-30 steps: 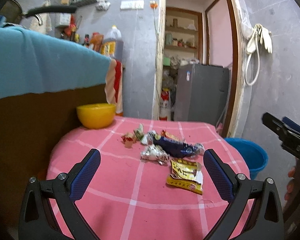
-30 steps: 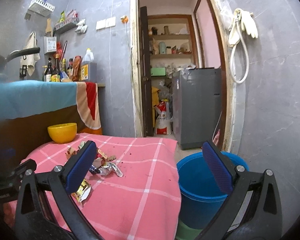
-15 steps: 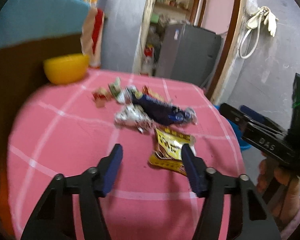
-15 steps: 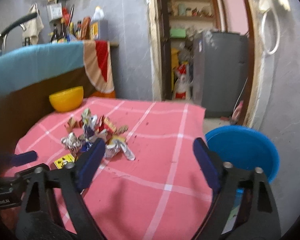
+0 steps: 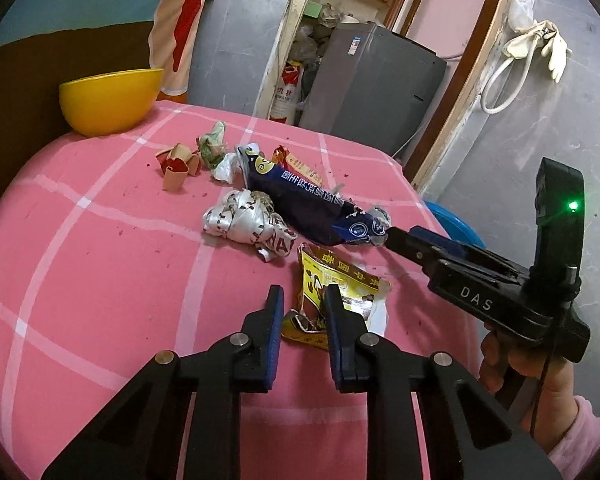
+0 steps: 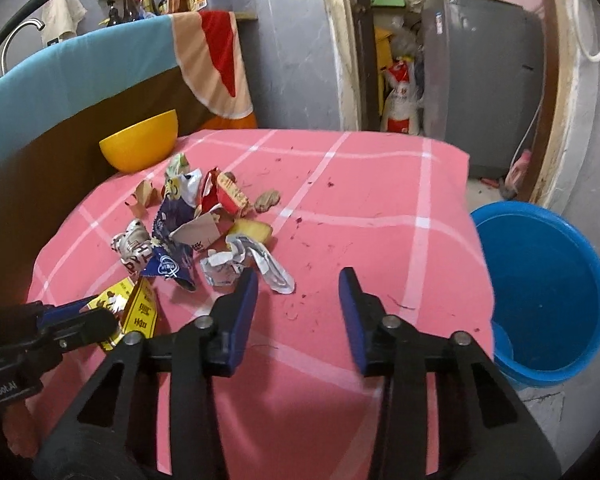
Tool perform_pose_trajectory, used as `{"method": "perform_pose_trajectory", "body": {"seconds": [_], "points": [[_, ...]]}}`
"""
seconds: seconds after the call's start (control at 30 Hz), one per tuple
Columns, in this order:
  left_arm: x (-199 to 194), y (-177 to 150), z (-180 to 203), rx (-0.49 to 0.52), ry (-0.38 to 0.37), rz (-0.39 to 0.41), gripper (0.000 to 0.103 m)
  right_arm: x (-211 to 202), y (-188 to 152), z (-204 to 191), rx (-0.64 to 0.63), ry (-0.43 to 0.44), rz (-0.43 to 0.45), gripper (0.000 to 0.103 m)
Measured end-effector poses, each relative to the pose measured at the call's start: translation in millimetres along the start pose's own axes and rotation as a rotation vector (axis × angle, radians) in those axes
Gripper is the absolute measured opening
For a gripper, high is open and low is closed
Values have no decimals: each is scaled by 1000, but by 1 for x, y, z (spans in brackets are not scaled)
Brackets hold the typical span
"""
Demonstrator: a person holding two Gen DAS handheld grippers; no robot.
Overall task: Collect trash
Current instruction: 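Grasp the yellow snack bag with the left gripper while the right gripper grasps a foil wrapper, then carry the yellow bag and foil wrapper over the blue bucket and open both grippers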
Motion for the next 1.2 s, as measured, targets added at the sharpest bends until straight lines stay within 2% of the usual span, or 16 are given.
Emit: {"method": "perform_pose_trajectory", "body": {"seconds": [0.17,0.27,0.3,0.33,0.57,0.67,0.8,1.03,1.2], "points": [[6,2,0,9,5,-2,15,8,2,-6,-39,24,-29,67],[6,4,0,8,8,-2,15,13,4,-8,-58,24,-40,49],[5,3,0,7,8,0,15,14,4,-8,-55,29,-42,39],[4,2,1,9,9,1,14,13,4,-7,-45,39,-40,38],[-4,-1,8,27,0,33,13,-10,0,-7,-48,37,29,35],[-11,-1,19,54,-9,75,13,-26,-3,-3,-38,26,74,34],[-18,3,41,98,-22,160,13,-58,-2,7,-13,1,179,35],[-20,32,86,167,-67,340,13,-111,13,36,37,-123,388,35],[-8,59,124,210,-118,443,13,-140,26,71,92,-229,485,35]]}}
Point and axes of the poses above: each gripper's, at about its wrist camera, not at the fingertips, and x roughly the way its jaws point, z to its right, y to its top, the point moved 1 cm from there along x, roughly the way its jaws point, and after that the axes turned 5 degrees about z, right-handed, at the moved point
